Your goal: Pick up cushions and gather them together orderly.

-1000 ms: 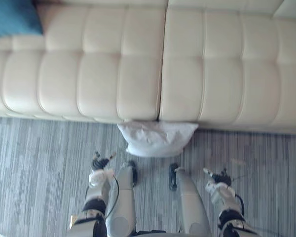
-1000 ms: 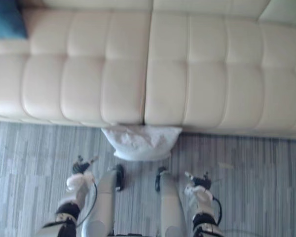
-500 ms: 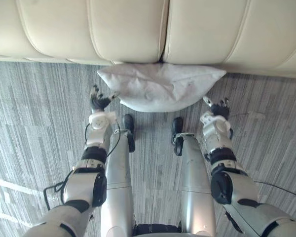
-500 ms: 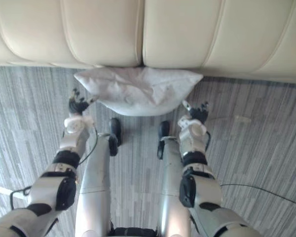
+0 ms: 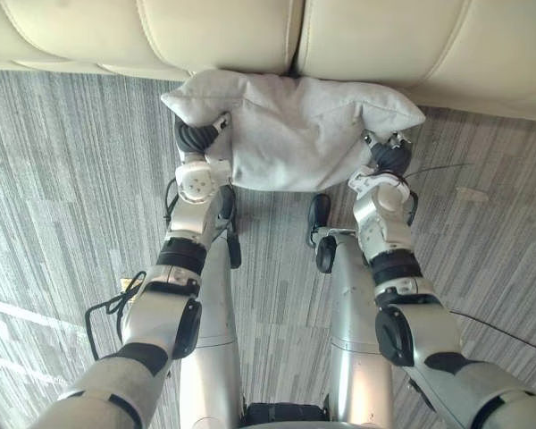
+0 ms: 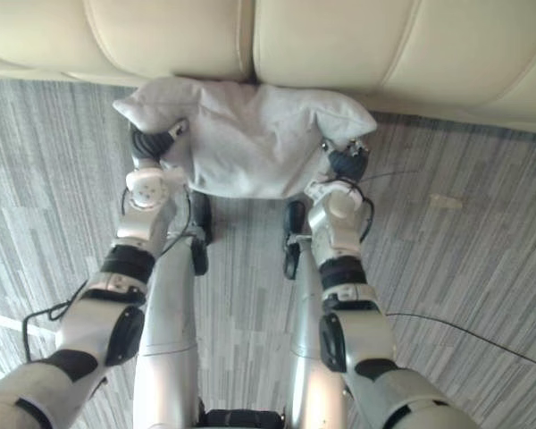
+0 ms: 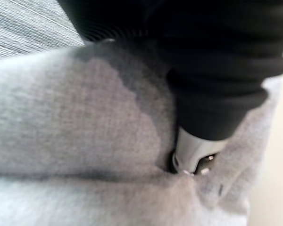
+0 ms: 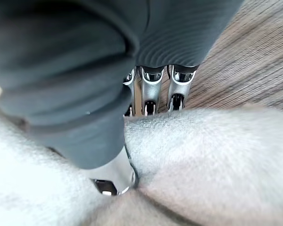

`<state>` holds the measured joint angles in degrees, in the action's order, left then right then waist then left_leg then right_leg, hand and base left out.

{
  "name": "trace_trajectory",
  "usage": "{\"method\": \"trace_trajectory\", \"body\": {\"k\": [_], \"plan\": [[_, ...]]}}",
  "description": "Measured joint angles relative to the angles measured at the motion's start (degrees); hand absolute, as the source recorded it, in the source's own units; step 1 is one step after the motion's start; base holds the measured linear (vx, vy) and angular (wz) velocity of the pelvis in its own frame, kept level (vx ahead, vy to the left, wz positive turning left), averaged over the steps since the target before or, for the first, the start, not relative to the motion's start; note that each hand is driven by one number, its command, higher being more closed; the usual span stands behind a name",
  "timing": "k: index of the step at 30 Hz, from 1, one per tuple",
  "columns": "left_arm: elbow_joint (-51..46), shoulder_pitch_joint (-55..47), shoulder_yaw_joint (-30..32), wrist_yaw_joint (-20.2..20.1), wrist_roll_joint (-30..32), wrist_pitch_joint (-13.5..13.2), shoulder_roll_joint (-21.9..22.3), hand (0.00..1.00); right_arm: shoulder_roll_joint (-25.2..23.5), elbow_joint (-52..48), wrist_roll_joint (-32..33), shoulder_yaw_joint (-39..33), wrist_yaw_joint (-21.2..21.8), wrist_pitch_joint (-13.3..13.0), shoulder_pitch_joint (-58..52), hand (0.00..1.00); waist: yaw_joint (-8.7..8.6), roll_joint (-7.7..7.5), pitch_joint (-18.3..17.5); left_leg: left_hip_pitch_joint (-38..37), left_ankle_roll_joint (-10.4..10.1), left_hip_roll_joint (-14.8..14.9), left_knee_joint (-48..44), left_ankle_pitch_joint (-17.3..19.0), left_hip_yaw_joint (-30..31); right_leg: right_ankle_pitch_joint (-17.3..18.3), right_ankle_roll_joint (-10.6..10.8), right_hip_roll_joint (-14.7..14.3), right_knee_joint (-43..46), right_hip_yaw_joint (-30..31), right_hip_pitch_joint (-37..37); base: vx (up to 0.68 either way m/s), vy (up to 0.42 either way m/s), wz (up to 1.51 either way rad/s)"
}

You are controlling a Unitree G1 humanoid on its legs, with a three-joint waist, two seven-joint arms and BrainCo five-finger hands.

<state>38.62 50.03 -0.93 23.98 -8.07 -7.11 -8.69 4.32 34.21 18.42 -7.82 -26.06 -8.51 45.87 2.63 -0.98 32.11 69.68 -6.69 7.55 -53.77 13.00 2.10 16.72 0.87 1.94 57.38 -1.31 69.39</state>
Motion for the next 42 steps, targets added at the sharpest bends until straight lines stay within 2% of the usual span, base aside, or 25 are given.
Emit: {"method": "trace_trajectory", "body": {"k": [3, 5, 8, 13, 16, 22, 27, 29, 31, 32, 33, 34, 36, 38, 39, 40, 41, 42], "plan": [[-4.8, -5.5, -2.3, 0.0, 0.0, -1.3, 0.6, 1.00, 0.0, -6.3, -0.4, 3.2, 0.2, -1.7, -7.3, 1.00, -0.70, -0.15, -0.2, -8.0, -0.5, 0.2, 3.8, -0.7, -0.1, -0.5, -0.6, -0.1, -3.3, -0.2, -7.7, -0.01, -0.016, -0.02], [-8.3, -9.3, -5.3, 0.2, 0.0, -1.5, 0.6, 1.00, -0.4, -10.9, -0.5, 4.2, 0.2, -2.0, -12.2, 1.00, -0.54, -0.43, -0.7, -14.3, -0.4, 0.7, 7.8, -1.0, -0.8, -1.1, -1.0, -0.3, -7.1, -0.5, -13.8, 0.00, -0.043, -0.10], [-14.6, -17.1, -9.9, 0.5, 0.0, -2.5, 1.1, 1.00, -1.1, -19.1, -2.1, 4.9, 0.2, -3.0, -22.8, 1.00, -0.55, -0.64, -3.7, -23.5, -0.2, 0.7, 14.6, -2.4, -1.9, -2.0, -0.8, -0.4, -12.9, -0.4, -22.2, 0.05, -0.041, -0.03], [-25.8, -33.2, -11.4, -0.8, 0.0, -4.3, 4.9, 1.00, -1.8, -32.0, -5.0, 7.6, 1.8, -4.1, -40.1, 1.00, -0.54, -1.09, -12.2, -35.7, -0.6, 0.6, 22.9, -3.7, -3.6, -3.0, -1.2, -0.3, -20.3, -0.4, -33.5, 0.17, -0.022, -0.04], [-31.1, -42.1, -12.1, -2.9, 0.0, -5.3, 5.1, 1.00, -1.8, -38.2, -5.0, 9.2, 5.4, -4.7, -49.2, 1.00, -0.37, -1.17, -15.8, -43.7, -0.6, 0.5, 27.6, -3.8, -4.8, -3.0, -1.2, -0.2, -24.4, -0.4, -40.9, 0.19, 0.008, -0.06], [-39.2, -54.6, -12.4, -5.9, -2.1, -6.5, 5.1, 1.00, -1.5, -45.6, -7.3, 11.7, 9.9, -5.0, -61.3, 1.00, -0.12, -0.89, -21.5, -54.3, -0.5, 0.4, 33.9, -3.7, -6.4, -2.5, -0.6, -0.1, -29.9, -0.1, -50.8, 0.16, 0.026, -0.05], [-42.0, -60.1, -12.5, -8.2, -3.6, -6.7, 5.1, 1.00, -1.6, -49.4, -10.1, 12.7, 10.8, -5.0, -66.4, 1.00, 0.37, -0.88, -22.5, -57.5, 0.1, 0.7, 31.8, -3.1, -6.3, -0.8, -0.8, 0.2, -29.5, -0.9, -55.2, 0.04, -0.015, 0.07], [-42.0, -61.6, -12.6, -8.7, -4.6, -6.7, 5.1, 1.00, -1.6, -49.4, -11.2, 13.1, 11.0, -5.0, -67.7, 1.00, 0.75, -0.79, -22.5, -56.6, 0.2, 1.1, 25.5, -3.0, -6.1, 1.4, -1.7, -0.1, -29.4, -1.0, -57.1, -0.03, -0.037, 0.05], [-42.0, -63.4, -13.0, -9.4, -5.2, -6.7, 5.3, 1.00, -1.3, -49.7, -11.6, 13.2, 11.1, -5.0, -69.4, 1.00, 0.87, 0.30, -23.2, -52.5, 0.7, 2.8, 13.9, -3.4, -5.0, 2.8, -2.9, -1.0, -28.4, -1.4, -58.9, 0.01, -0.019, 0.04], [-42.0, -64.1, -13.3, -9.6, -5.6, -6.6, 5.4, 1.00, -1.0, -50.0, -11.6, 13.2, 11.1, -5.0, -69.9, 1.00, 0.86, 0.90, -23.8, -50.0, 2.4, 3.4, 8.9, -4.8, -4.8, 3.3, -3.5, -1.3, -28.0, -1.5, -59.3, 0.05, 0.019, 0.01], [-42.0, -64.6, -13.4, -9.7, -5.7, -6.6, 5.4, 1.00, -0.9, -50.3, -11.6, 13.3, 11.1, -4.8, -70.0, 1.00, 0.94, 0.87, -24.1, -48.0, 3.2, 3.7, 6.1, -5.7, -5.0, 3.3, -4.0, -1.2, -28.0, -1.4, -59.5, 0.06, 0.042, -0.01], [-42.0, -64.9, -13.7, -9.7, -5.7, -6.5, 5.4, 1.00, -0.8, -50.8, -11.6, 13.3, 11.1, -4.8, -70.1, 1.00, 1.03, 0.82, -24.6, -46.3, 3.4, 3.7, 4.6, -5.1, -5.4, 3.2, -4.2, -1.0, -28.1, -1.2, -59.6, 0.13, 0.069, -0.07], [-42.0, -64.9, -14.5, -10.2, -5.7, -6.2, 5.5, 1.00, -0.8, -51.8, -11.5, 13.3, 10.4, -4.8, -69.3, 1.00, 1.15, 1.74, -25.6, -45.8, 3.8, 2.3, 9.4, -0.9, -6.5, 3.2, -4.1, -0.8, -29.7, 0.5, -60.3, 0.21, 0.135, -0.13], [-41.9, -64.9, -14.7, -10.4, -5.7, -6.1, 5.4, 1.00, -0.7, -51.3, -11.5, 13.3, 9.8, -4.7, -67.9, 1.00, 1.51, 1.07, -26.0, -45.9, 3.2, -0.4, 17.3, 0.1, -6.4, 3.2, -3.8, 0.0, -31.9, 2.2, -61.6, 0.21, 0.177, -0.28], [-41.9, -64.9, -14.8, -10.4, -5.7, -6.1, 5.3, 1.00, -0.7, -51.0, -11.5, 13.3, 9.6, -4.7, -67.1, 1.00, 2.27, 0.91, -27.0, -46.6, 2.6, -1.3, 24.4, -0.8, -6.4, 3.5, -2.8, 0.6, -32.6, 3.1, -61.6, 0.26, 0.219, -0.60], [-41.9, -65.0, -14.9, -10.4, -5.7, -6.2, 5.1, 1.00, -0.4, -50.6, -11.5, 13.3, 9.7, -4.6, -66.5, 1.00, 2.92, 1.09, -27.5, -48.4, 2.7, -1.5, 28.6, -4.7, -6.5, 4.1, -1.5, 0.6, -32.8, 4.1, -62.1, 0.35, 0.302, -0.62], [-41.7, -65.0, -14.8, -10.4, -5.7, -6.1, 4.6, 1.00, -0.2, -49.7, -11.5, 13.3, 9.7, -4.5, -66.2, 1.00, 3.10, 0.21, -27.6, -49.3, 3.6, -2.1, 28.6, -5.8, -7.2, 4.5, -0.8, 1.1, -33.0, 5.1, -62.7, 0.43, 0.304, -0.44], [-41.5, -65.4, -15.2, -10.4, -5.7, -5.9, 3.5, 1.00, -0.7, -48.1, -11.5, 13.4, 9.7, -4.0, -66.6, 1.00, 3.02, -1.65, -29.6, -50.2, 4.5, -3.3, 28.6, -4.7, -9.0, 3.9, 1.1, 3.0, -34.4, 5.7, -64.2, 0.49, 0.291, -0.35]]}}
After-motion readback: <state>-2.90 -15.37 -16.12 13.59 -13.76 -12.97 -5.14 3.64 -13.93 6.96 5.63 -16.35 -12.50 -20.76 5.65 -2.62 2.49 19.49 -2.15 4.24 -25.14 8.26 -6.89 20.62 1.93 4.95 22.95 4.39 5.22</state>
